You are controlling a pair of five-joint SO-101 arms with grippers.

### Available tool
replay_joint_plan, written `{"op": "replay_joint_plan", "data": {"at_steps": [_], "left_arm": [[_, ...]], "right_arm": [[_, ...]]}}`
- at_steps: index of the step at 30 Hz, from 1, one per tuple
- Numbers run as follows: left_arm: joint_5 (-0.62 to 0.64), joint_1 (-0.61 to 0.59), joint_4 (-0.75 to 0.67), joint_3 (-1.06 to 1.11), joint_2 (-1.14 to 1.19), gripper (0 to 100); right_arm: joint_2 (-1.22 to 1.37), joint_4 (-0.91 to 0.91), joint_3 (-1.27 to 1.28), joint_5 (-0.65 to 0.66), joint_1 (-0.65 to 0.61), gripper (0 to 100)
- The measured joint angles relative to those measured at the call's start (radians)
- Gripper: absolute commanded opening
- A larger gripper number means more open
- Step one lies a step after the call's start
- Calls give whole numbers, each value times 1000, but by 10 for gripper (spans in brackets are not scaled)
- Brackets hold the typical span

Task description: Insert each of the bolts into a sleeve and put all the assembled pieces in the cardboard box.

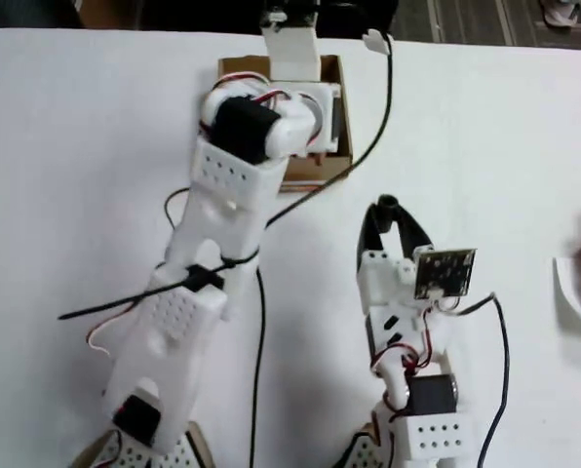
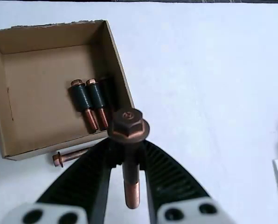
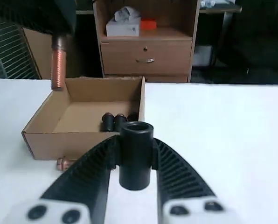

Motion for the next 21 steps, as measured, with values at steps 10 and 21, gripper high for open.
{"op": "replay_joint_plan", "data": {"at_steps": [10, 21], "left_arm": [[106, 29, 0, 259, -218, 24], [130, 29, 0, 661, -620, 24]], "right_arm": [[253, -6, -107, -40, -3, 21], [273, -68, -109, -41, -103, 21]]}}
